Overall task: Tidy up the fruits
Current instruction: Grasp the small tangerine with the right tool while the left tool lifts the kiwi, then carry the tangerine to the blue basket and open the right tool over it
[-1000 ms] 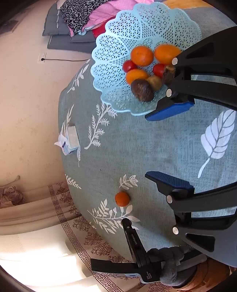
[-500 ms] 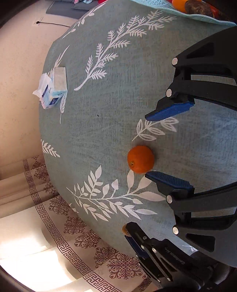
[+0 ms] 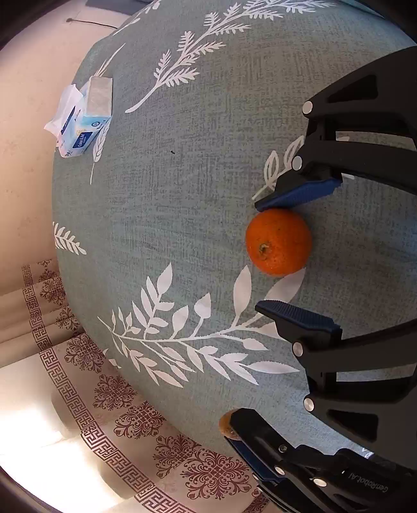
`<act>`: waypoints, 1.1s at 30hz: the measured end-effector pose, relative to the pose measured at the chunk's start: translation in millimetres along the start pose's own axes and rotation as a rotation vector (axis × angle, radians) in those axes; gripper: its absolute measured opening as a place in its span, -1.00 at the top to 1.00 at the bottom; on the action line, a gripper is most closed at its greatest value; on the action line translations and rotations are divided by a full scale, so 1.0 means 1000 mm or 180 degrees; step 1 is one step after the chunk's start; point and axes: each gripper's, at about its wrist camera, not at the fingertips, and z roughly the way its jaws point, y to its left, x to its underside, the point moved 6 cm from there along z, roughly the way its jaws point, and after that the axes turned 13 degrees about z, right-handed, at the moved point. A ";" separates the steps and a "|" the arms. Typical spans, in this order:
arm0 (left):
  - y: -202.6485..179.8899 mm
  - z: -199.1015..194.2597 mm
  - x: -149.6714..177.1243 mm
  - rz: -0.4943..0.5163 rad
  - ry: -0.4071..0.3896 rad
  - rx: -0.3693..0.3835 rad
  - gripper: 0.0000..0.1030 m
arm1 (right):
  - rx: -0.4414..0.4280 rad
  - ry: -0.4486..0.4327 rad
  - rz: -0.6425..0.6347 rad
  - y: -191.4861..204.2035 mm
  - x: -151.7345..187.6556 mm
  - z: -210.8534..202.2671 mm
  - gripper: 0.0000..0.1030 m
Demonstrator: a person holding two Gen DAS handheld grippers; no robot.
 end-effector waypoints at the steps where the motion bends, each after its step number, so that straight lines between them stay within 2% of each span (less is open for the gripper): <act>1: 0.000 0.000 0.000 0.0000 0.0000 0.0002 0.50 | 0.0011 -0.0006 -0.0004 0.000 0.000 0.000 -0.13; 6: 0.000 0.001 0.001 -0.0001 0.0009 -0.0001 0.50 | 0.0089 -0.0034 0.0043 -0.007 -0.002 -0.001 0.21; 22: -0.007 0.007 0.006 0.0027 0.0065 0.0033 0.50 | 0.0118 -0.0118 0.0047 -0.016 0.020 -0.031 0.21; 33: -0.026 0.002 0.008 0.0154 0.0062 0.0150 0.50 | 0.0099 -0.0339 0.0298 -0.060 0.039 -0.096 0.21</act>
